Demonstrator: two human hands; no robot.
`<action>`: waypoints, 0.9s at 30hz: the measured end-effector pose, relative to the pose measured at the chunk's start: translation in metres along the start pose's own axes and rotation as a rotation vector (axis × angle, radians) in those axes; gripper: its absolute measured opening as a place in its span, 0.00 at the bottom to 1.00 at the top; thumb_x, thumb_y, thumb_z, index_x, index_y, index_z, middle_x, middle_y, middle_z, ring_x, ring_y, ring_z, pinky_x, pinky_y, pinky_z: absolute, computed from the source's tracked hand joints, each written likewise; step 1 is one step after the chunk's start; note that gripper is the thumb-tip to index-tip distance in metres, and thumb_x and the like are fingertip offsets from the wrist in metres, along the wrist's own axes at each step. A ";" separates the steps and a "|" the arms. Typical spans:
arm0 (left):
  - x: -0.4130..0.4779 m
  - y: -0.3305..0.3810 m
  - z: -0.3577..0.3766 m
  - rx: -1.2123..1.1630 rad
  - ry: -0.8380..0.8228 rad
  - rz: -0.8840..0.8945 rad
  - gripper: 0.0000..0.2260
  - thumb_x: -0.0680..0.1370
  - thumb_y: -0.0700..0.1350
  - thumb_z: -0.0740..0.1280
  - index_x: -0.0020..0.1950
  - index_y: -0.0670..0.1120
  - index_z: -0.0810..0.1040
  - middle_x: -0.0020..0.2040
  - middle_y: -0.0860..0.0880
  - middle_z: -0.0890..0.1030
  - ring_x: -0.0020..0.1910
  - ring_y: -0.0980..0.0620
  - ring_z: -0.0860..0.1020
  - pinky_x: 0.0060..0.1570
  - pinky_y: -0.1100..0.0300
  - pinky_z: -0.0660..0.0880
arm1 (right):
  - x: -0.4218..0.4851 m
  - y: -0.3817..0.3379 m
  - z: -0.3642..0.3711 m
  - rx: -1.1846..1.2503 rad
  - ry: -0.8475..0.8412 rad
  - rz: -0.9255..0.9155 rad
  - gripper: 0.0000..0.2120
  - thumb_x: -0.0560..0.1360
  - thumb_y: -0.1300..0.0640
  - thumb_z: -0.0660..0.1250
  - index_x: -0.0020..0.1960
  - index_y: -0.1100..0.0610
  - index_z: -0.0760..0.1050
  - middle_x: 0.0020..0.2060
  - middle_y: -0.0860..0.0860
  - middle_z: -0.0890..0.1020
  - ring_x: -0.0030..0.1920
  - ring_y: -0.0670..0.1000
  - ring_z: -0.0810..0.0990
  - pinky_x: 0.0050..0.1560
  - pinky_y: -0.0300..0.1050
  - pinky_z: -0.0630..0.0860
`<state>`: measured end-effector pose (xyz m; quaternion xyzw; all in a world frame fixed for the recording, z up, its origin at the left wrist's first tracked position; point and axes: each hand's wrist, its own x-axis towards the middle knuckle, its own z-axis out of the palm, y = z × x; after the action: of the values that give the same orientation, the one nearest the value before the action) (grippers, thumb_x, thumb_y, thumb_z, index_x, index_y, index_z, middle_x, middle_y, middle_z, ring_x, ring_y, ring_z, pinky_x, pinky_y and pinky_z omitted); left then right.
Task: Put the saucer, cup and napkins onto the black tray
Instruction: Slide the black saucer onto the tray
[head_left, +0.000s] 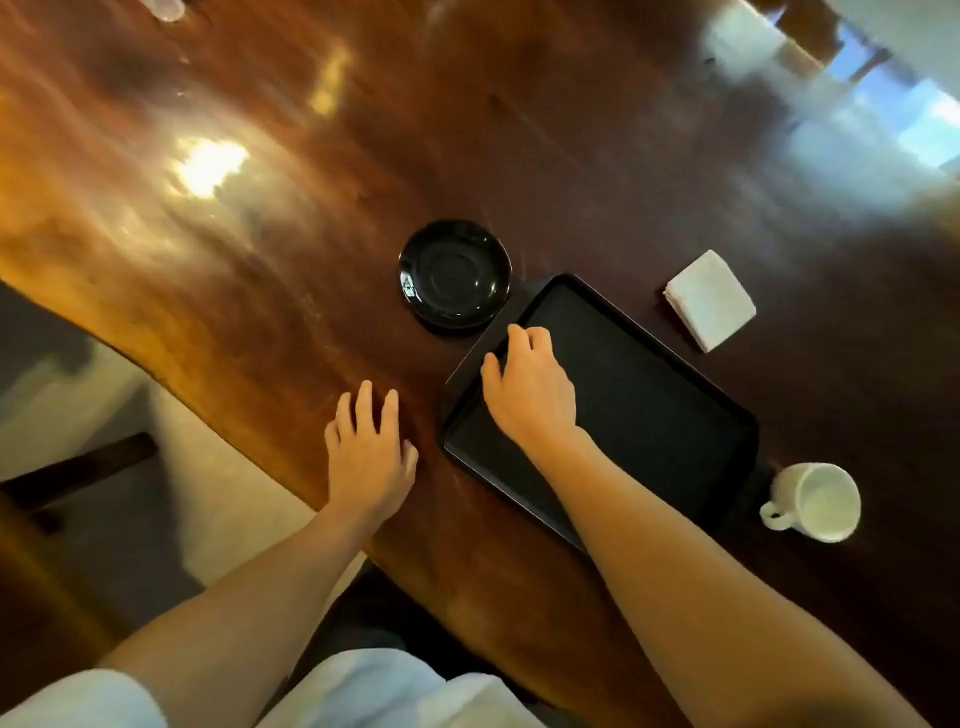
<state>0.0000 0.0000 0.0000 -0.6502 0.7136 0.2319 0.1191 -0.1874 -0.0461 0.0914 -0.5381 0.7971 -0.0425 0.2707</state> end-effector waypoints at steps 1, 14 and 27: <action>0.002 -0.001 0.002 -0.015 0.013 0.000 0.28 0.79 0.57 0.63 0.77 0.48 0.64 0.79 0.41 0.62 0.77 0.36 0.59 0.72 0.38 0.60 | 0.009 -0.002 0.000 0.005 0.000 0.008 0.23 0.83 0.48 0.59 0.75 0.57 0.65 0.73 0.55 0.67 0.55 0.54 0.80 0.42 0.45 0.74; 0.011 -0.018 0.032 0.028 0.169 0.094 0.29 0.78 0.59 0.58 0.76 0.46 0.67 0.78 0.39 0.62 0.78 0.37 0.56 0.74 0.39 0.55 | 0.118 -0.012 0.002 0.142 0.001 0.111 0.20 0.82 0.52 0.62 0.70 0.60 0.66 0.65 0.59 0.74 0.56 0.60 0.80 0.52 0.49 0.76; 0.012 -0.019 0.038 0.050 0.238 0.102 0.29 0.78 0.59 0.58 0.75 0.46 0.67 0.78 0.38 0.63 0.78 0.36 0.56 0.74 0.39 0.54 | 0.162 -0.013 0.003 0.172 -0.038 0.290 0.14 0.73 0.69 0.65 0.57 0.59 0.76 0.47 0.59 0.83 0.44 0.59 0.85 0.44 0.56 0.85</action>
<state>0.0117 0.0072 -0.0421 -0.6328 0.7604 0.1411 0.0381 -0.2201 -0.1939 0.0312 -0.3931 0.8545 -0.0611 0.3341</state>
